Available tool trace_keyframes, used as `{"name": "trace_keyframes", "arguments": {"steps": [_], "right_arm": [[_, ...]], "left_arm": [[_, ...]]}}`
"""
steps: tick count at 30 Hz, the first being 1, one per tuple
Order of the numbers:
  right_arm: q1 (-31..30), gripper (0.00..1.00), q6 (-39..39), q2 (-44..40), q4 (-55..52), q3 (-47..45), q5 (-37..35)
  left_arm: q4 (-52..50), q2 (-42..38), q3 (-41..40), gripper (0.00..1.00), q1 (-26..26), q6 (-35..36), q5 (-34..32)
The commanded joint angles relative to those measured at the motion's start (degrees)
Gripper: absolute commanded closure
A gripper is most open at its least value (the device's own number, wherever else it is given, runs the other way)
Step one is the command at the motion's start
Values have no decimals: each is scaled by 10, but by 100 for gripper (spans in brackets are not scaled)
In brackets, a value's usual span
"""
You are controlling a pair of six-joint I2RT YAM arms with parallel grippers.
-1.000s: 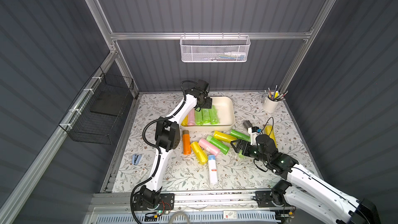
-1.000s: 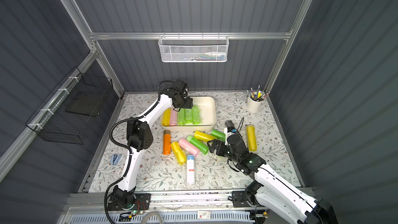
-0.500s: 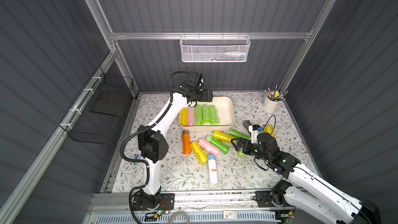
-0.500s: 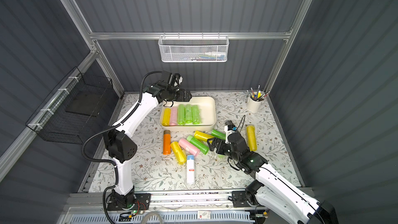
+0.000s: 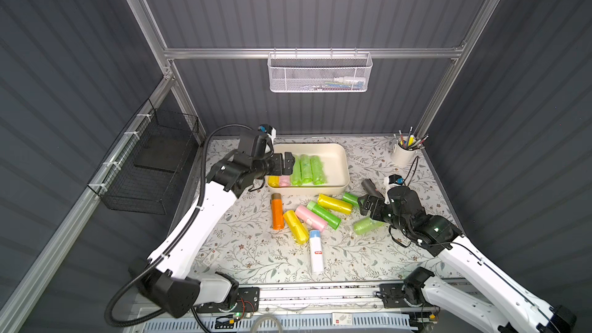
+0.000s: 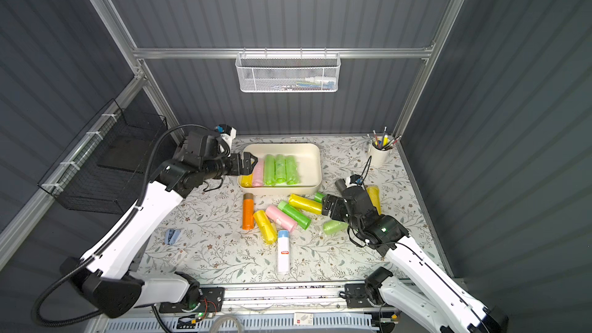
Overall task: Put the roll of trash bags into the storage box
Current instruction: Place the roll of trash bags in the storage box, then pick up the roll of trash bags from the center of the board.
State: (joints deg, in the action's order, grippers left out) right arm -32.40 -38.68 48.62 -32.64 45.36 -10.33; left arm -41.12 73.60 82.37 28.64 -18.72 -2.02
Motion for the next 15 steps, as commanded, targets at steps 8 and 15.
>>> {"name": "trace_keyframes", "arguments": {"steps": [8,15], "right_arm": [[14,1,12,39,-39,69,-17],[1,1,-1,91,-59,101,9]], "left_arm": [[-41,-185,-179,0,-4,-69,-85],[-61,-242,-235,0,-4,-98,-87]]}}
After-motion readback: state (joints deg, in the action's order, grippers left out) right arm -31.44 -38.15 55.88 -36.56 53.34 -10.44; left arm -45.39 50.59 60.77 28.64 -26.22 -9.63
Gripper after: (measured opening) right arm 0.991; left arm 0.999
